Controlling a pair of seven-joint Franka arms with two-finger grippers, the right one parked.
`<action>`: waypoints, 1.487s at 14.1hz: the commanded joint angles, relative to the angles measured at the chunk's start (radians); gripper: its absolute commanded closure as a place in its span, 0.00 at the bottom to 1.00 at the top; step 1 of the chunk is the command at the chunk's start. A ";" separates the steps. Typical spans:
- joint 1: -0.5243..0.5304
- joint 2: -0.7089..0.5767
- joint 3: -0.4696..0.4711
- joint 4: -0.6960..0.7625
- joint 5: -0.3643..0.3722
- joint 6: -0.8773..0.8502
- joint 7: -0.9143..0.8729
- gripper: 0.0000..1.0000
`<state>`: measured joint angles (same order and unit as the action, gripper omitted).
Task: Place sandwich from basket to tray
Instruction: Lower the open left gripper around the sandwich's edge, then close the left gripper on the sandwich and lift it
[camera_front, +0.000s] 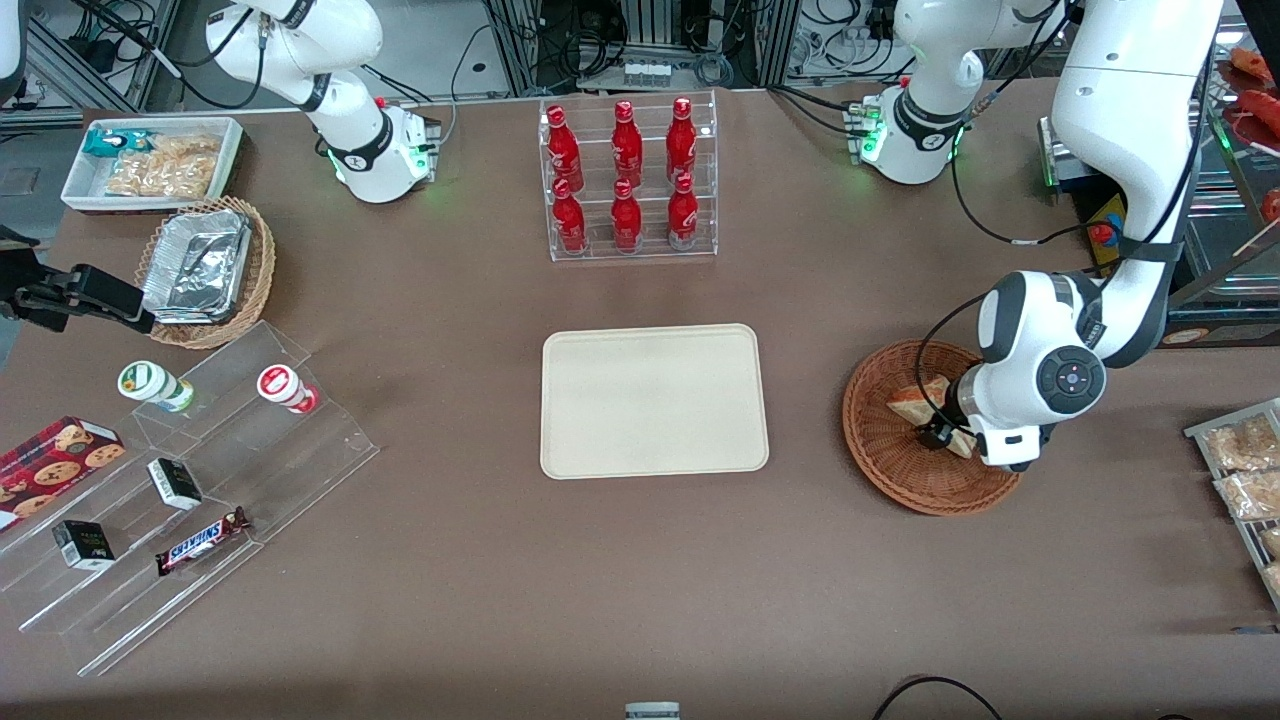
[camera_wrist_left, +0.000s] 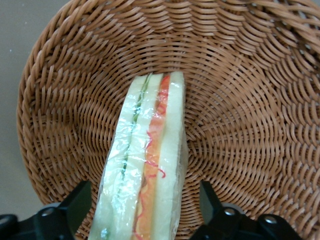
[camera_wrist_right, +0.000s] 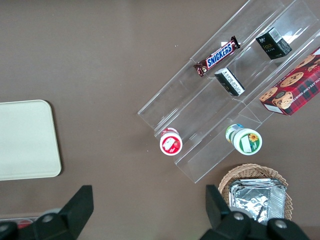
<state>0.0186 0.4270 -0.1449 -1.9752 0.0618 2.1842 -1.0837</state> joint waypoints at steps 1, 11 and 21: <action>-0.026 -0.010 0.001 -0.011 -0.008 0.017 -0.042 0.58; -0.039 -0.083 -0.001 0.059 -0.002 -0.065 0.195 0.89; -0.031 -0.088 -0.233 0.179 -0.010 -0.153 0.274 0.87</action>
<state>-0.0183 0.3415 -0.3145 -1.8071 0.0614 2.0403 -0.8244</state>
